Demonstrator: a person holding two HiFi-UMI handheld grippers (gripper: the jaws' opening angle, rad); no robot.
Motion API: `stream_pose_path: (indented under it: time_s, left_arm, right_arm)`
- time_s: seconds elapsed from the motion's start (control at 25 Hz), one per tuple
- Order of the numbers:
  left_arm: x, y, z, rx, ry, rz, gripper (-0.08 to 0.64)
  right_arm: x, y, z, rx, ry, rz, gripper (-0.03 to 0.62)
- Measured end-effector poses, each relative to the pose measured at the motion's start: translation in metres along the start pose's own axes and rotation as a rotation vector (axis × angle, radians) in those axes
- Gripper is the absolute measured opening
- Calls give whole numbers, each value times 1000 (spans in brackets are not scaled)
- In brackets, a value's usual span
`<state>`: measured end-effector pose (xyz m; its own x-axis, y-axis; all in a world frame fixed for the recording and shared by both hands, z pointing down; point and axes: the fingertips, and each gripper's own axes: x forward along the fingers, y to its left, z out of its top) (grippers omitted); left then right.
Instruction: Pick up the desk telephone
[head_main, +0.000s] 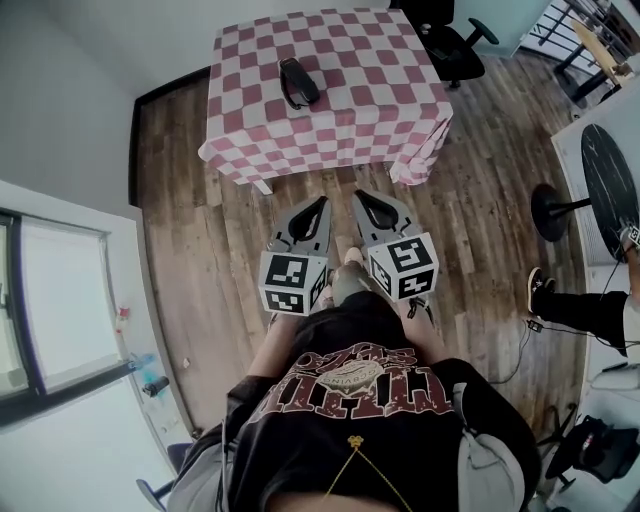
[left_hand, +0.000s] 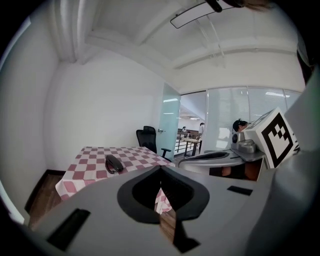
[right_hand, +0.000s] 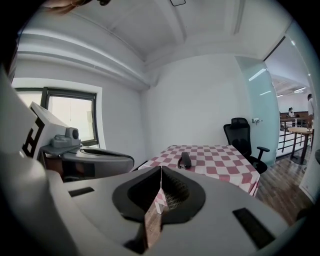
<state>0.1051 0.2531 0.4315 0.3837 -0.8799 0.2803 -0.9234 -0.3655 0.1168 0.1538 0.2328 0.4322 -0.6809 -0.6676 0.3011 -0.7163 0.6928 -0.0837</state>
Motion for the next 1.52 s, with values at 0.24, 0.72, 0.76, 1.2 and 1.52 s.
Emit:
stream_pose_path:
  time_s: [0.24,0.72,0.76,1.2,1.52]
  left_arm:
    - [27,18,10,-10,7,1,8]
    - [102,50,43,12,30,-2,8]
    - [107,52,46,13,31,1,8]
    - [155,66,59,7,34,33,8]
    - [169,81,62,-12,27,76,8]
  right_arm:
    - [28,-12,12,10,8,43,19]
    - [93,-60,48,12,-2,86,18]
    - [96,-65,51,13,-5,87,19]
    - [123,-104,64,4,-3,112,18]
    - [140,-113,68,-4,2,145,19]
